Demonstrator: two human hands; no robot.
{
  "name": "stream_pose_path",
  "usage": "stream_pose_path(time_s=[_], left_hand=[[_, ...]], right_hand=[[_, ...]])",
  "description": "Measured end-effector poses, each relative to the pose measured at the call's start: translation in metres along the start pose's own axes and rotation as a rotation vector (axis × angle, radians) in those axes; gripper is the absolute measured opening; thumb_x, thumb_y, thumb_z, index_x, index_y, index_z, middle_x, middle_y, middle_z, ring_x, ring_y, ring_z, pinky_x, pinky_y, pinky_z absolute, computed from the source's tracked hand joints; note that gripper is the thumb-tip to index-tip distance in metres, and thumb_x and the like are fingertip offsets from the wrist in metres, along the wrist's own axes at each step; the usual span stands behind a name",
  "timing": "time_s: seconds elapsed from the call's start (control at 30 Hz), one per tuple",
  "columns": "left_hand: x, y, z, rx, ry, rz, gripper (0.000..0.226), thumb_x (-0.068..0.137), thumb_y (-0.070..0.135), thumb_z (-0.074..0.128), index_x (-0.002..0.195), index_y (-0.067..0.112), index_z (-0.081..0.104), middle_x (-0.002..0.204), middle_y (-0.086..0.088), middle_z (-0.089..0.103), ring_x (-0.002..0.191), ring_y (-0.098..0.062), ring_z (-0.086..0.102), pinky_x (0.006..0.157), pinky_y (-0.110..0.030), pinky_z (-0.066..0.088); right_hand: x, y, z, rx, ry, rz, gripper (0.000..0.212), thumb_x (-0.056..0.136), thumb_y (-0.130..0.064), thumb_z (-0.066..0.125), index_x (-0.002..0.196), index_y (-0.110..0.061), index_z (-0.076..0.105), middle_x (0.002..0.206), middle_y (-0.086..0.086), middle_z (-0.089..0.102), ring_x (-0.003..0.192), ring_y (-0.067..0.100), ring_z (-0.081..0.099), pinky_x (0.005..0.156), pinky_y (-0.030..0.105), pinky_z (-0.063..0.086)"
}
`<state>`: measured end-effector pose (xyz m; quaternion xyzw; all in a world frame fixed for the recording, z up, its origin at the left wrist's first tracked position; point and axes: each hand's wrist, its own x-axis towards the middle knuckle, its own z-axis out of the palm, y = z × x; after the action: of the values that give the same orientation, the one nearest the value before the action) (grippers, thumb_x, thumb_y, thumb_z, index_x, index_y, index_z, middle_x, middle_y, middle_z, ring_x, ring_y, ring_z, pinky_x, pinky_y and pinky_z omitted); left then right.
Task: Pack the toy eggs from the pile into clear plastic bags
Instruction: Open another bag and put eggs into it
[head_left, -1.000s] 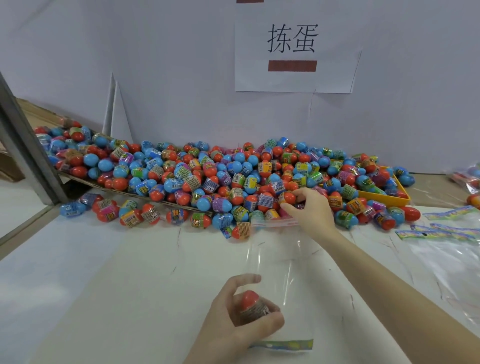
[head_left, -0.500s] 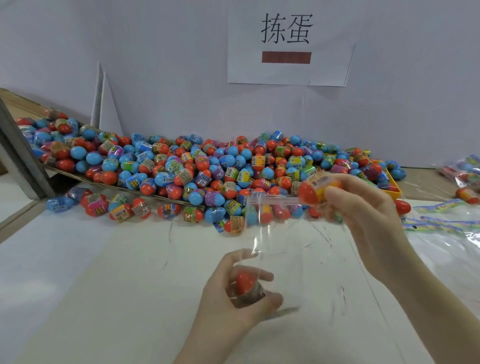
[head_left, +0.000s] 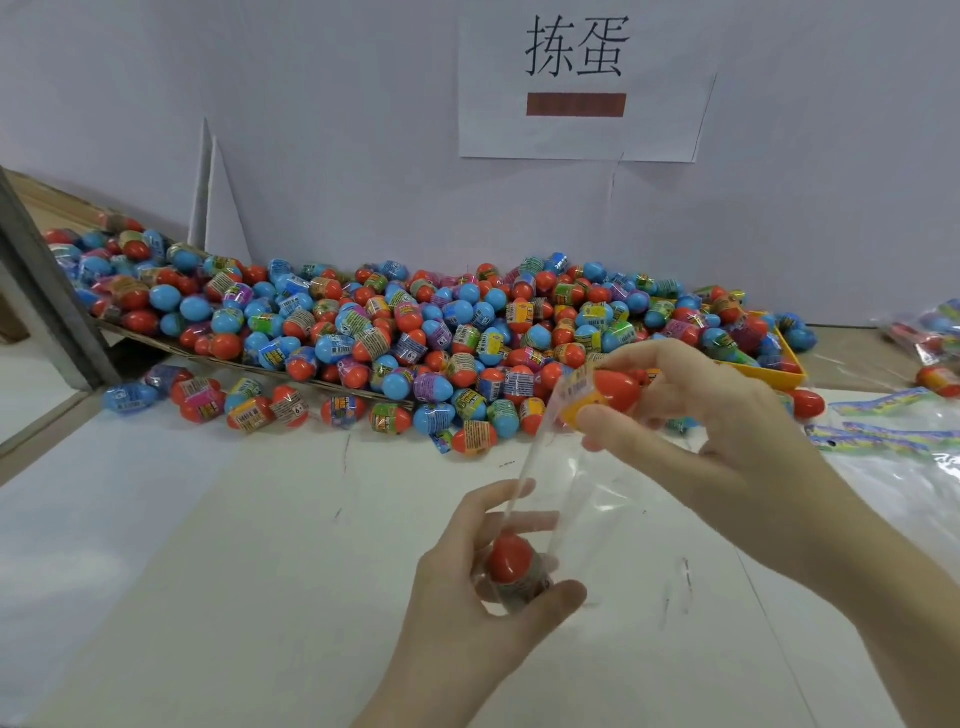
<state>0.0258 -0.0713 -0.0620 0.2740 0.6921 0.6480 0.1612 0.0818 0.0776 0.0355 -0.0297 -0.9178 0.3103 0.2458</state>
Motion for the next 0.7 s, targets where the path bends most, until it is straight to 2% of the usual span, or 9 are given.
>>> stream_pose_path(time_s=[0.1,0.2,0.3,0.37,0.43,0.5,0.6,0.63,0.7], left_hand=[[0.002,0.001,-0.001,-0.089,-0.035,-0.044,0.058,0.052,0.02,0.08,0.103,0.031,0.056,0.095,0.015,0.071,0.078,-0.012,0.07,0.071,-0.023,0.056],[0.003,-0.001,-0.002,-0.19,-0.057,-0.081,0.054,0.047,0.027,0.08,0.098,0.032,0.062,0.095,0.007,0.073,0.081,-0.019,0.07,0.064,-0.021,0.054],[0.004,-0.003,-0.002,-0.196,-0.082,-0.083,0.046,0.049,0.032,0.079,0.092,0.04,0.065,0.096,0.007,0.073,0.081,-0.016,0.069,0.062,-0.019,0.051],[0.004,-0.004,-0.003,-0.167,-0.091,-0.079,0.045,0.049,0.038,0.076,0.092,0.045,0.063,0.096,0.009,0.072,0.077,-0.01,0.067,0.065,-0.021,0.053],[0.004,-0.005,-0.004,-0.115,-0.102,-0.084,0.046,0.051,0.038,0.076,0.094,0.044,0.062,0.096,0.013,0.071,0.077,-0.007,0.066,0.073,-0.025,0.055],[0.004,-0.005,-0.005,-0.046,-0.111,-0.077,0.042,0.057,0.034,0.076,0.097,0.039,0.061,0.096,0.018,0.069,0.074,-0.003,0.065,0.075,-0.019,0.053],[0.004,-0.005,-0.005,0.041,-0.113,-0.059,0.041,0.069,0.024,0.076,0.1,0.039,0.055,0.095,0.025,0.066,0.073,-0.001,0.064,0.07,-0.01,0.048],[0.005,-0.005,-0.004,0.072,-0.114,-0.057,0.043,0.072,0.02,0.077,0.101,0.04,0.053,0.095,0.027,0.064,0.075,-0.002,0.065,0.071,-0.01,0.047],[0.005,-0.003,-0.004,0.105,-0.117,-0.055,0.047,0.074,0.017,0.076,0.103,0.042,0.049,0.096,0.029,0.062,0.079,-0.003,0.065,0.072,-0.01,0.047]], right_hand=[[0.003,0.0,-0.003,-0.206,0.013,-0.079,0.038,0.064,-0.066,0.044,0.084,-0.039,0.062,0.075,-0.028,0.055,0.081,0.003,0.042,0.076,0.028,0.029],[0.005,0.0,-0.006,-0.387,-0.065,-0.11,0.044,0.068,-0.062,0.048,0.093,-0.032,0.069,0.086,-0.022,0.059,0.087,0.01,0.036,0.072,0.029,0.017],[0.008,0.002,-0.008,-0.487,-0.229,-0.114,0.041,0.072,-0.059,0.045,0.105,-0.041,0.062,0.094,-0.026,0.055,0.092,0.004,0.028,0.07,0.03,0.013],[0.01,0.005,-0.009,-0.471,-0.291,-0.105,0.032,0.078,-0.053,0.052,0.11,-0.046,0.055,0.095,-0.03,0.053,0.092,0.0,0.026,0.071,0.03,0.014],[0.012,0.003,-0.008,-0.39,-0.288,-0.082,0.025,0.08,-0.047,0.056,0.103,-0.053,0.047,0.09,-0.035,0.047,0.091,-0.005,0.026,0.07,0.028,0.013],[0.012,0.002,-0.005,-0.312,-0.255,-0.046,0.015,0.075,-0.056,0.045,0.089,-0.057,0.039,0.085,-0.038,0.041,0.099,-0.011,0.025,0.069,0.026,0.012],[0.01,0.002,0.002,-0.308,-0.24,-0.025,0.035,0.055,-0.07,0.021,0.083,-0.055,0.035,0.085,-0.036,0.04,0.095,-0.006,0.025,0.07,0.025,0.011],[0.008,0.002,0.005,-0.341,-0.239,-0.02,0.04,0.052,-0.072,0.017,0.083,-0.054,0.034,0.087,-0.034,0.041,0.09,-0.004,0.025,0.07,0.025,0.01],[0.007,0.003,0.007,-0.401,-0.217,-0.03,0.049,0.052,-0.073,0.011,0.089,-0.051,0.033,0.086,-0.032,0.042,0.094,-0.002,0.028,0.071,0.025,0.01]])
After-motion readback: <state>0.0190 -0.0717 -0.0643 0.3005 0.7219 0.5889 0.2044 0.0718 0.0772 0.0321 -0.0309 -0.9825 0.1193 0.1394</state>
